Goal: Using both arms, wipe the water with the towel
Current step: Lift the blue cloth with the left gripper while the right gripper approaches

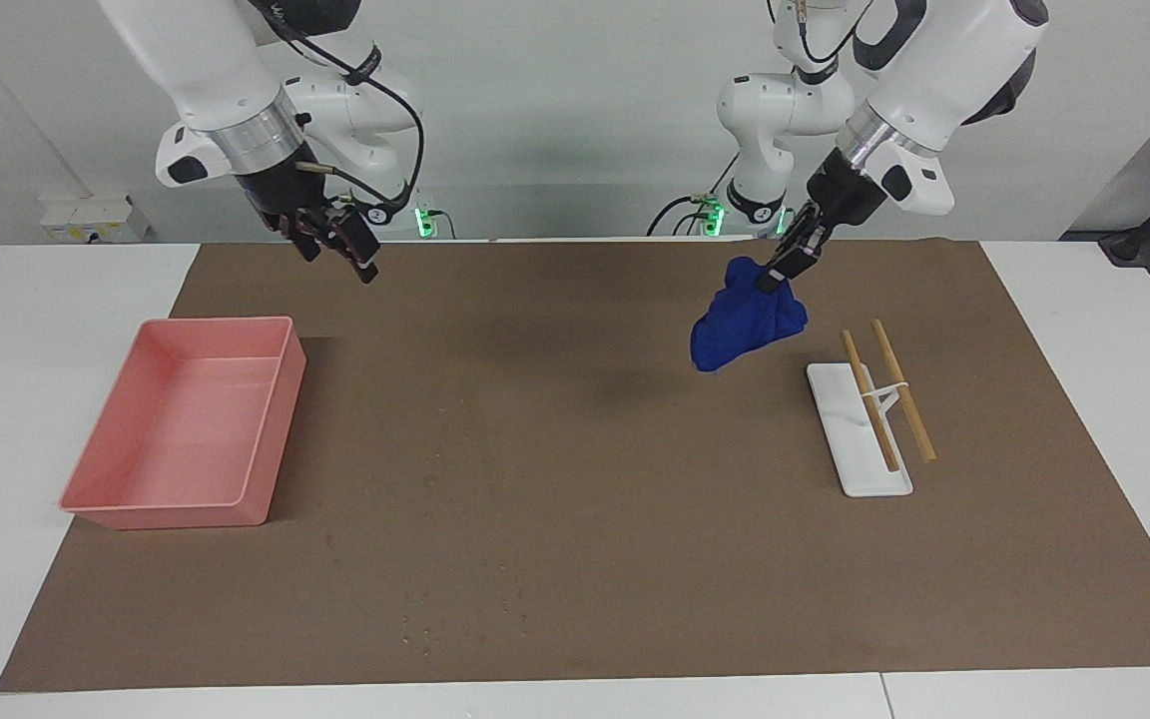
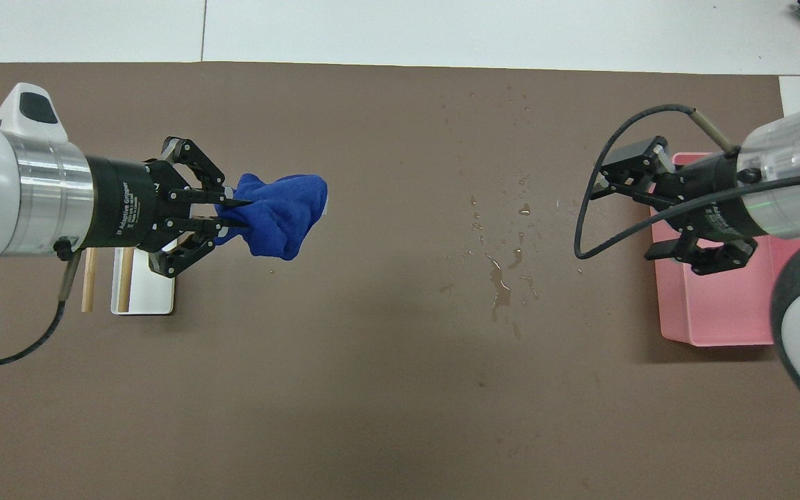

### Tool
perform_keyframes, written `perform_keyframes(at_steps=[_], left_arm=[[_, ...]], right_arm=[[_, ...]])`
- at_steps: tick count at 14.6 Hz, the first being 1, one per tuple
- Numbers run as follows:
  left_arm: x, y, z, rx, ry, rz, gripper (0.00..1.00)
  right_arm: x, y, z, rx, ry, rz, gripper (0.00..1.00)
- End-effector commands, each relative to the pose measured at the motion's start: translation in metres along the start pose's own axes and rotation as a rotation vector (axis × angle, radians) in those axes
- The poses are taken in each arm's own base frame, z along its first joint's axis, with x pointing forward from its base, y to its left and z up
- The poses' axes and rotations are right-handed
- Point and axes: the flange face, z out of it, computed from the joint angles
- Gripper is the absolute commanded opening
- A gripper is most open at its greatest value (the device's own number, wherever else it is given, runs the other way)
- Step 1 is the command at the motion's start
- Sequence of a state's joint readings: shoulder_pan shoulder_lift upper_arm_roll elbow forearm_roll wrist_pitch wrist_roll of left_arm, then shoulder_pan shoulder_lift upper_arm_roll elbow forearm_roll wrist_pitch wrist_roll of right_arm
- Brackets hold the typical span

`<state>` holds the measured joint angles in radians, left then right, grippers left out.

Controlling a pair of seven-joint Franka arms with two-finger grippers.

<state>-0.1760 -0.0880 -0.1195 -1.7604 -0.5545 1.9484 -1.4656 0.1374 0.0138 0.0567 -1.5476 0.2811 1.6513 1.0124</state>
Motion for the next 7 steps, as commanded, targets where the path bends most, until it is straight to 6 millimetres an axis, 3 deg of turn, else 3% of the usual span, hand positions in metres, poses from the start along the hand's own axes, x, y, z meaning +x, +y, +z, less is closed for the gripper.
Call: perform_keyframes(at_steps=[1,4,7], left_arm=[[-0.030,0.007,0.010,-0.072,-0.076,-0.137,0.00],[-0.056,0.006,0.021,-0.111,-0.158,-0.192,0.00],[-0.101,-0.008,0.042,-0.088,-0.196,-0.174,0.00]], right_arm=[[-0.018,-0.024,0.008,0.091,-0.071,0.196,0.98],[-0.037,-0.044,0.022,0.113,-0.121,0.265,0.98],[-0.049,-0.060,0.019,0.209,-0.173,0.331,0.98]])
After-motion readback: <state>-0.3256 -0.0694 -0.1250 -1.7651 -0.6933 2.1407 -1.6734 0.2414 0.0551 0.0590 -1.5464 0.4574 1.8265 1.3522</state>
